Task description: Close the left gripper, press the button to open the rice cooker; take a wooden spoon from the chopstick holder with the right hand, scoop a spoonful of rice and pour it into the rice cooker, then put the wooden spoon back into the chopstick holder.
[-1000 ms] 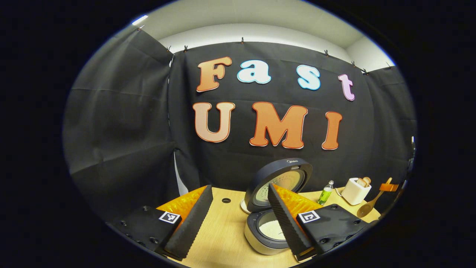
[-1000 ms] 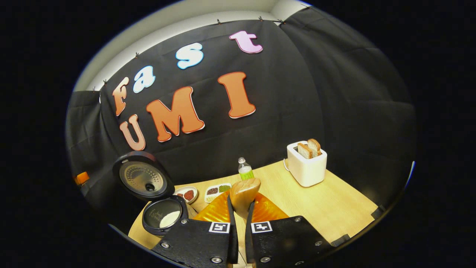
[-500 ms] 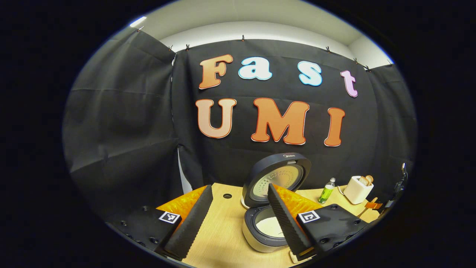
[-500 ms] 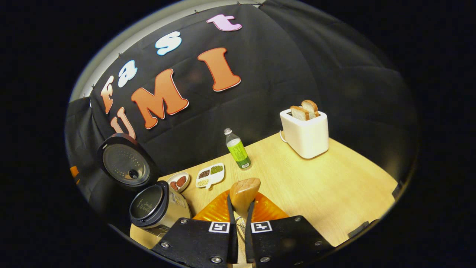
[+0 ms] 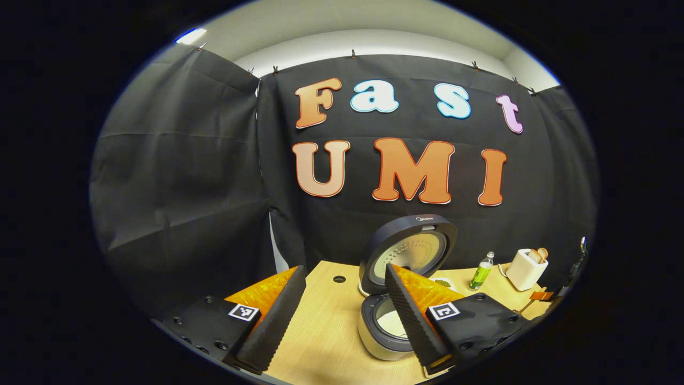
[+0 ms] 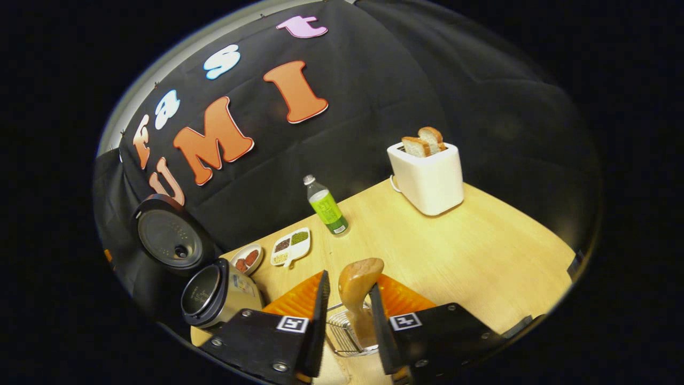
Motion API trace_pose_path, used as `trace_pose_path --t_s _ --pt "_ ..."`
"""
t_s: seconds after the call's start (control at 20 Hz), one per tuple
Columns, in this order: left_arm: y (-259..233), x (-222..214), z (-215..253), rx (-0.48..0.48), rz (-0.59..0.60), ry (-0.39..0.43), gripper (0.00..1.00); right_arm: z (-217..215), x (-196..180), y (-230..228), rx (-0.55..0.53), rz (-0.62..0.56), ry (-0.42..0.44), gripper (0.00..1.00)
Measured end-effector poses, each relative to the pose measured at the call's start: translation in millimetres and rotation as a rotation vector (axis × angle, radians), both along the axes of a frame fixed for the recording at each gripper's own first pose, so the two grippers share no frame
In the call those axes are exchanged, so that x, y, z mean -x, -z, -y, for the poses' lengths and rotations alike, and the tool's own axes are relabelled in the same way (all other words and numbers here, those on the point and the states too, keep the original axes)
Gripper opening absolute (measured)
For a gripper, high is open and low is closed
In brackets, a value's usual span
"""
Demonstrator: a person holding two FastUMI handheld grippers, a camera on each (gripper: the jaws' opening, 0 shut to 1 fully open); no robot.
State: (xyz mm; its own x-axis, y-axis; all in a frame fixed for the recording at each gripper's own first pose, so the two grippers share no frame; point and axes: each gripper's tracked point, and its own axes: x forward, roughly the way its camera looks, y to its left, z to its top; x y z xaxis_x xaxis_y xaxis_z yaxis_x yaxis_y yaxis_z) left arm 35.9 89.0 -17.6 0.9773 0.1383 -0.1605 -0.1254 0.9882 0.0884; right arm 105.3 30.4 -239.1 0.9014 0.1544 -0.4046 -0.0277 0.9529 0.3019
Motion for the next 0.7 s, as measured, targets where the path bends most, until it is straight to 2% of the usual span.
trace_pose_path --t_s 0.05,0.1,0.15,0.2,0.25,0.3,0.5,0.55,0.7 --pt "-1.4 0.0 2.4 0.003 0.002 0.000 0.97 7.2 -0.2 -6.6 0.026 0.007 0.010 0.50" --pt "-3.3 -1.3 3.1 0.002 0.005 -0.006 0.97 14.8 0.0 -14.4 0.053 0.016 0.017 0.64" --pt "-4.2 -1.6 3.6 0.002 0.005 -0.011 0.97 22.2 -0.2 -23.6 0.082 0.028 0.027 0.72" --pt "-4.0 -3.0 6.4 0.003 0.000 -0.013 0.97 29.3 0.5 -33.5 0.108 0.041 0.037 0.85" --pt "-4.0 -3.9 10.0 0.006 -0.001 -0.012 0.99 35.5 2.0 -45.1 0.132 0.053 0.043 0.90" --pt "-5.2 -6.3 14.8 0.012 -0.001 -0.004 0.97 40.4 3.5 -57.0 0.151 0.069 0.048 0.95" --pt "-17.6 -25.9 30.1 0.019 0.009 0.001 0.99 46.9 17.1 -104.6 0.195 0.127 0.040 0.95" --pt "-21.6 -34.7 35.1 0.011 0.012 0.003 0.97 43.9 22.8 -115.8 0.186 0.139 0.027 0.95" --pt "-43.9 -70.7 60.6 -0.011 0.047 0.049 0.97 48.0 34.1 -136.3 0.211 0.179 0.030 0.95"
